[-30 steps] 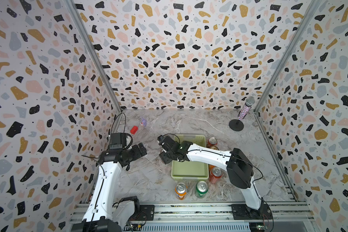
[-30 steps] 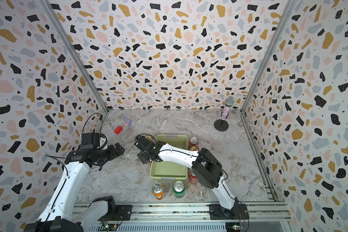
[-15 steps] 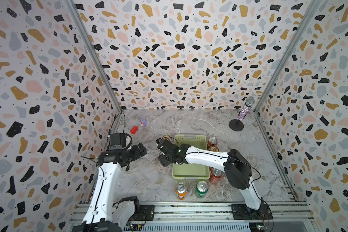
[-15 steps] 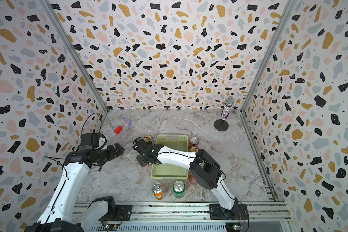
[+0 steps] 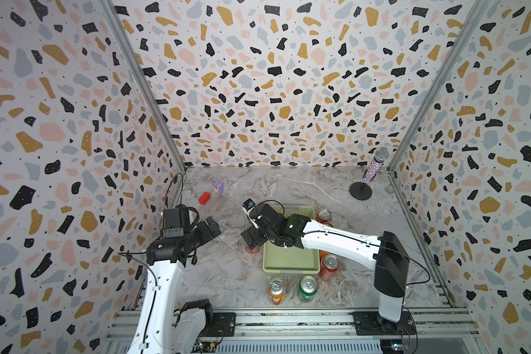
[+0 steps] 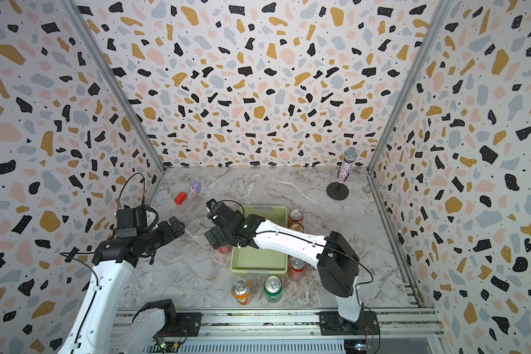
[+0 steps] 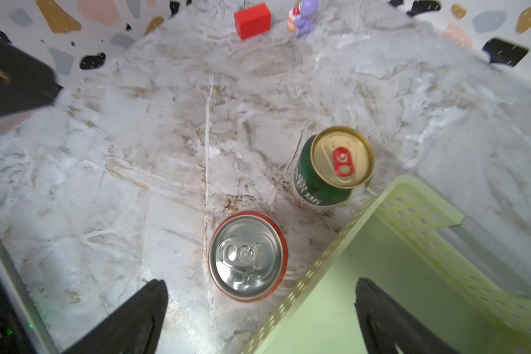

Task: Take out the drinks from the basket
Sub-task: Place the drink at the center of the board.

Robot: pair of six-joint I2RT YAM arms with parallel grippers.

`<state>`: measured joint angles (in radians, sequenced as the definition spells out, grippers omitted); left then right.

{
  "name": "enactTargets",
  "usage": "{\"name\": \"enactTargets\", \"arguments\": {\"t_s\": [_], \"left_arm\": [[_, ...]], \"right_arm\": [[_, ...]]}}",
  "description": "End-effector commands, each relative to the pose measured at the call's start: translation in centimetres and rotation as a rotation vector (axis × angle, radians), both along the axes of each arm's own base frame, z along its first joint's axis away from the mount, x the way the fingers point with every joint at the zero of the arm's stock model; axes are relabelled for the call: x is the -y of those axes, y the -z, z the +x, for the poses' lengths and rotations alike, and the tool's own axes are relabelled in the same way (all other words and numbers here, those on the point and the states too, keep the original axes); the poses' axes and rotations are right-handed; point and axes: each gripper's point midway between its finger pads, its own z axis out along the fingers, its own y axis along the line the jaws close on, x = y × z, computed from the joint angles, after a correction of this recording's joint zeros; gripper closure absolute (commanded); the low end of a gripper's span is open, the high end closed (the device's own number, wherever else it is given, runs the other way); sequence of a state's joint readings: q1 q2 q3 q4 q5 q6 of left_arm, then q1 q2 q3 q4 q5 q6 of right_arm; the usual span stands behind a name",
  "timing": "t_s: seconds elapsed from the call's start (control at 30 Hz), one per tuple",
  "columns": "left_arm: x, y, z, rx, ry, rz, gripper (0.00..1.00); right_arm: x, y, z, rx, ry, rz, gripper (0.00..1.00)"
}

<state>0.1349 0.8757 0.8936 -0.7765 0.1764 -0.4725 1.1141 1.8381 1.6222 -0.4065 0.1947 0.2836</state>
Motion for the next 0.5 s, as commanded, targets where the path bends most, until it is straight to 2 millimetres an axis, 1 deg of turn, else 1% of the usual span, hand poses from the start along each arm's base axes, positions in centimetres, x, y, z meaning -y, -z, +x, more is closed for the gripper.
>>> {"name": "enactTargets", "arguments": {"t_s": [0.0, 0.07, 0.13, 0.17, 0.2, 0.27, 0.33, 0.4, 0.47], "left_arm": [[-0.4, -1.9, 1.1, 0.089, -0.044, -0.015, 0.00], [-0.3, -2.6, 1.4, 0.100, -0.052, -0.030, 0.00], [-0.4, -3.1, 1.9, 0.105, -0.064, -0.044, 0.00], [-0.5, -3.2, 2.3, 0.107, -0.072, -0.047, 0.00], [-0.6, -3.3, 2.6, 0.111, -0.085, -0.048, 0.00], [-0.8, -3.3, 3.2, 0.121, -0.118, -0.057, 0.00], [-0.6, -3.1, 3.6, 0.122, -0.126, -0.063, 0.00], [-0.6, -2.8, 3.8, 0.122, -0.132, -0.024, 0.00], [-1.1, -2.3, 4.2, 0.127, -0.149, 0.054, 0.00]], "right_arm": [[1.9, -5.0, -0.2, 0.098, -0.005, 0.061, 0.00], [3.4, -6.9, -0.2, 0.120, 0.000, 0.093, 0.00], [5.0, -8.2, -0.5, 0.122, 0.001, 0.122, 0.00], [6.9, -8.8, 0.8, 0.125, 0.041, 0.136, 0.00], [8.0, -9.1, 1.0, 0.123, 0.052, 0.144, 0.00], [11.0, -9.9, 1.7, 0.137, 0.099, 0.159, 0.00], [14.1, -9.8, 2.4, 0.154, 0.139, 0.146, 0.00], [17.9, -9.2, 3.6, 0.167, 0.217, 0.104, 0.00], [22.0, -8.3, 4.7, 0.152, 0.299, 0.091, 0.00]]}}
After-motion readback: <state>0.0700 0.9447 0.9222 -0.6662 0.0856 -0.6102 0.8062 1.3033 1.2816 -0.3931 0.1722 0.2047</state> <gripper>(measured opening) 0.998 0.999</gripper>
